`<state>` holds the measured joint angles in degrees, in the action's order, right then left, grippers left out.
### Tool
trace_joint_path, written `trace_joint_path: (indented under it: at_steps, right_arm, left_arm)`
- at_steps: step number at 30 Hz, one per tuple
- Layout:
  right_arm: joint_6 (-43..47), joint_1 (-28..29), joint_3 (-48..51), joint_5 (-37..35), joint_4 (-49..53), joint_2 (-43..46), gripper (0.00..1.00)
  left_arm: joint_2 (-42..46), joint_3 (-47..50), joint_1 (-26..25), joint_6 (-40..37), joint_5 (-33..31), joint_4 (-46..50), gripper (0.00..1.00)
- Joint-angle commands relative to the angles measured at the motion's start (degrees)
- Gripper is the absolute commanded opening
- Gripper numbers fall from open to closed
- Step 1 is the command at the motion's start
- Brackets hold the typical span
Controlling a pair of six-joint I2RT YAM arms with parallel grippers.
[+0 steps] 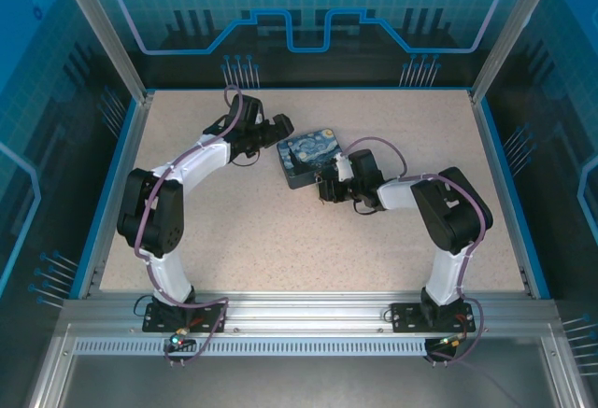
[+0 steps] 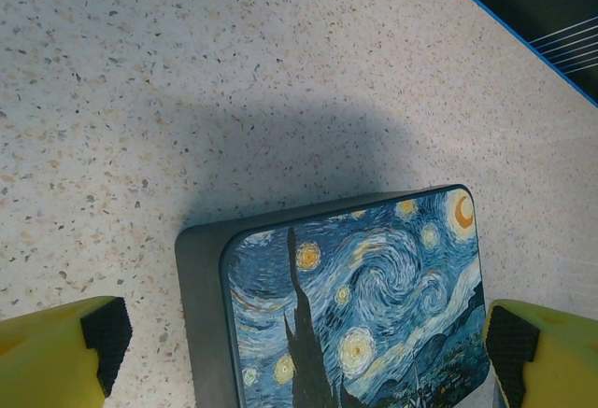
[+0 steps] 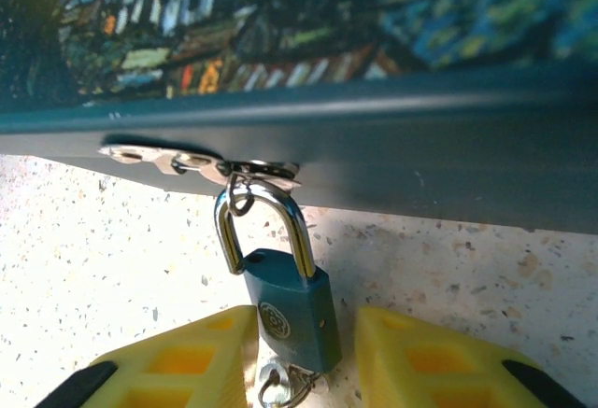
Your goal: Unlock the padlock with the key
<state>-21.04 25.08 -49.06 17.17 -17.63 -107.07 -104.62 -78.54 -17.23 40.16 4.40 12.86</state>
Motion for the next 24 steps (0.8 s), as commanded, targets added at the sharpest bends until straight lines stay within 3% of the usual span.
trace_joint_path:
  at_steps: [1, 24]
  right_arm:
    - [0.0, -0.2, 0.8, 1.1, -0.3, -0.2, 0.3]
    - [-4.5, -0.2, 0.4, 2.5, 0.2, 1.9, 0.11]
  left_arm:
    - [-0.5, 1.2, 0.5, 0.8, 1.5, -1.4, 0.99]
    - [0.0, 1.8, 0.9, 1.0, 1.4, -1.6, 0.99]
